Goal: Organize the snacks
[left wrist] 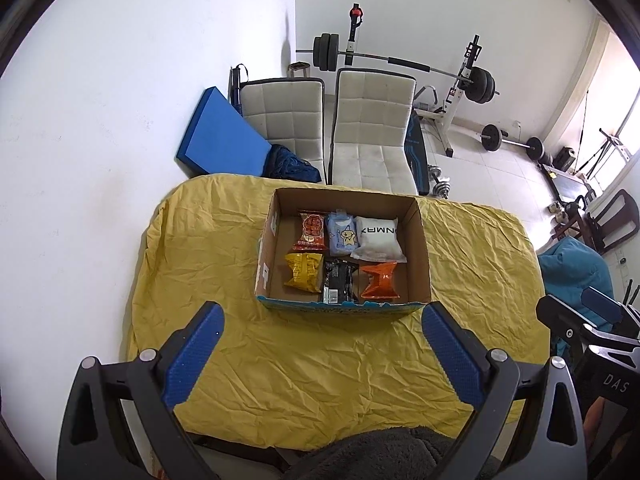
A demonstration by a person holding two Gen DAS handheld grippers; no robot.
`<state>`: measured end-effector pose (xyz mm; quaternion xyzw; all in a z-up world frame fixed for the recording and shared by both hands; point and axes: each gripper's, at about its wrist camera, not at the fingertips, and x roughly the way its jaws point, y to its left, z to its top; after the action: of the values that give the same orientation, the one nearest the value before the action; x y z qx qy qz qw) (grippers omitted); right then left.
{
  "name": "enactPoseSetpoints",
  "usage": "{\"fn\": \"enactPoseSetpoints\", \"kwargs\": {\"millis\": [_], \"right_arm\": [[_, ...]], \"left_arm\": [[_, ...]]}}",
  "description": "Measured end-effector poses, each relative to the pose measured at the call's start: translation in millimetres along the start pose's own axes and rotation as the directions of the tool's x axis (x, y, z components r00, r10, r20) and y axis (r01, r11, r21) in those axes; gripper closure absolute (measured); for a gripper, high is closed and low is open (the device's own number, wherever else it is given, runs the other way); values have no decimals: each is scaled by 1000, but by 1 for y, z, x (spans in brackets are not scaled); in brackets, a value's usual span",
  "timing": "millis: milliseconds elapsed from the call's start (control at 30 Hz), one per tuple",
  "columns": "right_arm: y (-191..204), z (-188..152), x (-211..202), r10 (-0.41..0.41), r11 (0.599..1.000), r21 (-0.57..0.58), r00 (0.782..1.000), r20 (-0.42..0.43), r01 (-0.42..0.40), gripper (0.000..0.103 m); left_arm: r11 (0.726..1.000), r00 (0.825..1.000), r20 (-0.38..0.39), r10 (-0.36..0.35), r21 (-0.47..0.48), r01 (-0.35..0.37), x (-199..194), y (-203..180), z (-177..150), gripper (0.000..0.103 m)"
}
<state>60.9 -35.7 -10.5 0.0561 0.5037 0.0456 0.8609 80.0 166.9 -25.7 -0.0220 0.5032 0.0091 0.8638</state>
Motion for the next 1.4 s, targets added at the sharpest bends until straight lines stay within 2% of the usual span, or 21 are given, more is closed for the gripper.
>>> {"fn": "enactPoseSetpoints", "kwargs": {"millis": [433, 1400], "right_arm": [[-9, -3, -4, -35, 999, 24, 999, 17, 35, 0], [-14, -1, -12, -52, 997, 57, 997, 55, 49, 0]], "left_arm": [[1000, 1000, -4, -21, 1, 21, 1, -4, -6, 2], [999, 999, 7, -47, -8, 47, -3, -8, -2, 2]]}}
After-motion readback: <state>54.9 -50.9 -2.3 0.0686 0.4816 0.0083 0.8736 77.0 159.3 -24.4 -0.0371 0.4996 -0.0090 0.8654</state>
